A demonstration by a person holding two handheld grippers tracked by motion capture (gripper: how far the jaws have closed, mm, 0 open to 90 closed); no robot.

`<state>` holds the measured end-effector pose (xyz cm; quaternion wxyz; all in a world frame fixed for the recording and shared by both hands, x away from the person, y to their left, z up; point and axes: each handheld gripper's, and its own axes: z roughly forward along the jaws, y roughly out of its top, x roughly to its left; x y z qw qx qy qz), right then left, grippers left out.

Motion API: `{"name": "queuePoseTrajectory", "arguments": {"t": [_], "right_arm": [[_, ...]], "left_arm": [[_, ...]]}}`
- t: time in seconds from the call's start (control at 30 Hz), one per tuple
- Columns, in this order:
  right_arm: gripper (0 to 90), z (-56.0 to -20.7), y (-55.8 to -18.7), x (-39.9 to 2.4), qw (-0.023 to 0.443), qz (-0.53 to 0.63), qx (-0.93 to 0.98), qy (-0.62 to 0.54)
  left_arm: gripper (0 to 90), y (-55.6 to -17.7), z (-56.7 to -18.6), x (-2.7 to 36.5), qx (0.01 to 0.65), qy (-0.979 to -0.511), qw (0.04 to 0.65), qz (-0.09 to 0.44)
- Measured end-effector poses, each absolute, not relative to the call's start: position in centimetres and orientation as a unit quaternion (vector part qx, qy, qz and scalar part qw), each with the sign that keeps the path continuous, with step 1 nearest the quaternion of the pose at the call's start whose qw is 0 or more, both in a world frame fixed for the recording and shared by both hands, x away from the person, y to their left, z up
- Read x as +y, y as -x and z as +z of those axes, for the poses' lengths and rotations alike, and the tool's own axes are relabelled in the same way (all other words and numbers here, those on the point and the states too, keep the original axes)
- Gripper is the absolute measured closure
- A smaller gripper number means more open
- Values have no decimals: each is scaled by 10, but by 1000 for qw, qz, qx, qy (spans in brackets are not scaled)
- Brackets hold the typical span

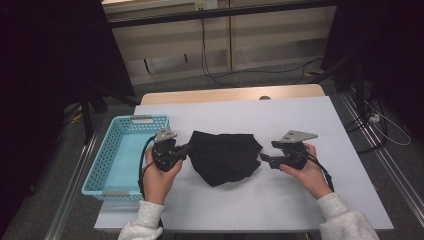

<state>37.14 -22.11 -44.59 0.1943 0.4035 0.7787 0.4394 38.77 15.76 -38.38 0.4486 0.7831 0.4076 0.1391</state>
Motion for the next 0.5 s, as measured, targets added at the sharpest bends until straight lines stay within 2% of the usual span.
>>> {"name": "queuePoseTrajectory", "arguments": {"t": [0.2, 0.37, 0.4, 0.5], "right_arm": [[305, -453, -388, -205, 190, 422, 788, -406], [402, -461, -404, -188, 182, 403, 805, -396], [444, -462, -406, -185, 181, 397, 808, -396], [693, -465, -406, -179, 176, 384, 825, -376]], "left_arm": [[861, -386, -385, 158, 407, -785, 443, 146], [862, -387, -390, 160, 410, -788, 438, 138], [862, -387, -390, 160, 409, -788, 438, 138], [861, -386, -389, 157, 401, -791, 440, 138]]}}
